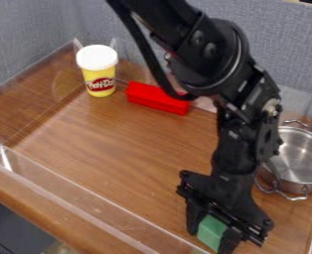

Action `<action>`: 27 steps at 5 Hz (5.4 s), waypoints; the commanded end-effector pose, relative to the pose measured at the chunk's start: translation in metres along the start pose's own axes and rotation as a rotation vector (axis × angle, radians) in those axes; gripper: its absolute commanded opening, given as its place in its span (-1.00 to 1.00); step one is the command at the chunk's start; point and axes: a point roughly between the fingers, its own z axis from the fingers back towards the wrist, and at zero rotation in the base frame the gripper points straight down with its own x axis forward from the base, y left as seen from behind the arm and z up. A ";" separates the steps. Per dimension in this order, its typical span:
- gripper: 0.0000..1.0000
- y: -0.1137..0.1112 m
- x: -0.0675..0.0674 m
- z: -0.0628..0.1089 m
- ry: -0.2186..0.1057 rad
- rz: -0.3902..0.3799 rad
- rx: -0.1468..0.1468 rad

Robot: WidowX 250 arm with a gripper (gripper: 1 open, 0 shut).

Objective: Put green object to the left side of the table

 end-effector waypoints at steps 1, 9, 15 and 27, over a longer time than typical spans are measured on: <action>-1.00 -0.004 0.005 0.023 -0.060 -0.031 0.004; -1.00 0.008 0.009 0.035 -0.149 -0.099 0.032; -1.00 0.174 -0.002 0.118 -0.226 0.223 0.094; -1.00 0.173 0.031 0.081 -0.190 0.148 0.137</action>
